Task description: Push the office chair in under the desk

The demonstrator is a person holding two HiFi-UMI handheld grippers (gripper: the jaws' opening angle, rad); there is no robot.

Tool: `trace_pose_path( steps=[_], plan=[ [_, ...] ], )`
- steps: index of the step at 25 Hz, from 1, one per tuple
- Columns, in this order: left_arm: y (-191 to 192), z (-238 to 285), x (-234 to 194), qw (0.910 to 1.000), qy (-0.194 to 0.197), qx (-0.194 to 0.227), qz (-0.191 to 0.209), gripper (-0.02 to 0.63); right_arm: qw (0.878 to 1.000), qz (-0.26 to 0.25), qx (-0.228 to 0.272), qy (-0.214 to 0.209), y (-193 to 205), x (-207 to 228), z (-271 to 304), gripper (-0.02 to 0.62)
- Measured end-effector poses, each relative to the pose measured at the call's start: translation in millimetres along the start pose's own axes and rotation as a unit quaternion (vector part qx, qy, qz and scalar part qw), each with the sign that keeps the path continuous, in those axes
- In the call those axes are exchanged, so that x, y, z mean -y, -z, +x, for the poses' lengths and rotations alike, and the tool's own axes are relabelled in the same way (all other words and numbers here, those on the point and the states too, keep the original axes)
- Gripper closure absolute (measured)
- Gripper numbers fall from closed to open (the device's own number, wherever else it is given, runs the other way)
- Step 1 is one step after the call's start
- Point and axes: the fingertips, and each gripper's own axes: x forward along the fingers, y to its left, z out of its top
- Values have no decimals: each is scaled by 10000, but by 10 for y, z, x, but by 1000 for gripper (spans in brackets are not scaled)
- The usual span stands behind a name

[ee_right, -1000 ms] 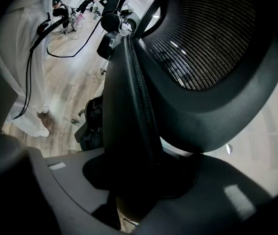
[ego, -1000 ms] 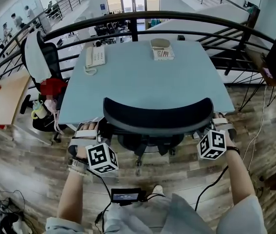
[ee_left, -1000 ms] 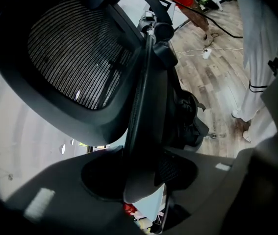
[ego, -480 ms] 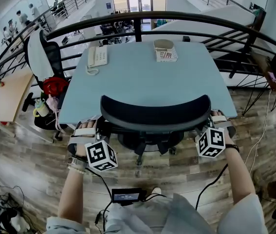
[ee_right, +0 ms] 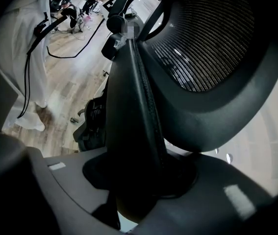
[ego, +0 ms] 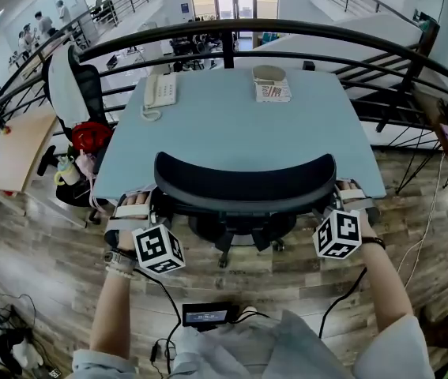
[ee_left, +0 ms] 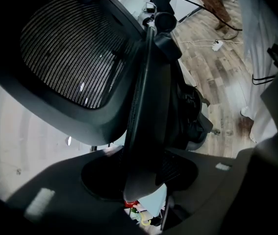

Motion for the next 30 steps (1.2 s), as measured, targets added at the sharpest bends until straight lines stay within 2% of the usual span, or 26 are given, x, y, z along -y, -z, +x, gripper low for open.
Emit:
trace_pose_path(
  steps=[7,15,20,23,30],
  plan=[
    [-12,17,-23,9998,-46,-176,5,416,10000,-27,38,30,18,24,-9,414],
    [-9,25,-26,9999,-93,-123,13,415,10000,-17,47,-28,12,6,-5,413],
    [-32,25,-34,9991,-242,88,-345,413,9999,-6,33,-107,13,-12,5,411],
    [-37,36,-32,9990,-224,128,-362,413,9999,5,5,-144,23,-18,14,405],
    [-26,-11,-20,9966,23,207,-793,387,9994,305,-11,-182,32,-52,-9,305]
  ],
)
